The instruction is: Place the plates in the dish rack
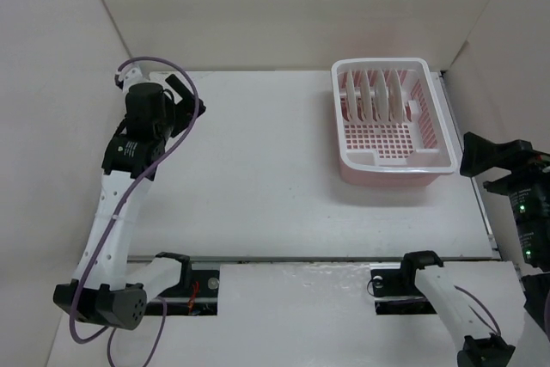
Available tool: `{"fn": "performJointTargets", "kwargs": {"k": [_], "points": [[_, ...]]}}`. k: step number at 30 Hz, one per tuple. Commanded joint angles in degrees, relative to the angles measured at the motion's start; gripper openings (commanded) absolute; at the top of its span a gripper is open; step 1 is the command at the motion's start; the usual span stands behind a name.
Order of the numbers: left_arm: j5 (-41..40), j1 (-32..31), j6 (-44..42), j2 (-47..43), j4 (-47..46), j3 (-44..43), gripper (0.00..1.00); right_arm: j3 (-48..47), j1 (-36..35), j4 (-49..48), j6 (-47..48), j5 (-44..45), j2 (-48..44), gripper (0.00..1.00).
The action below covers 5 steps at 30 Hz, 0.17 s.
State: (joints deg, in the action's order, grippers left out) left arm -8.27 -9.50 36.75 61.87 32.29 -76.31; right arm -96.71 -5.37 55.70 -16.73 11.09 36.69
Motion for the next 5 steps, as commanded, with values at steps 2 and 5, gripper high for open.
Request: {"fn": "performJointTargets", "kwargs": {"k": [2,5], "points": [[-1.40,0.88,1.04,-1.31,-1.00,0.38,1.00,3.45,-0.61,1.96,-0.58,1.65,1.90,1.00],[-1.40,0.88,1.04,-1.31,-1.00,-0.15,1.00,5.20,-0.61,1.34,-1.29,1.65,1.90,1.00]]}}
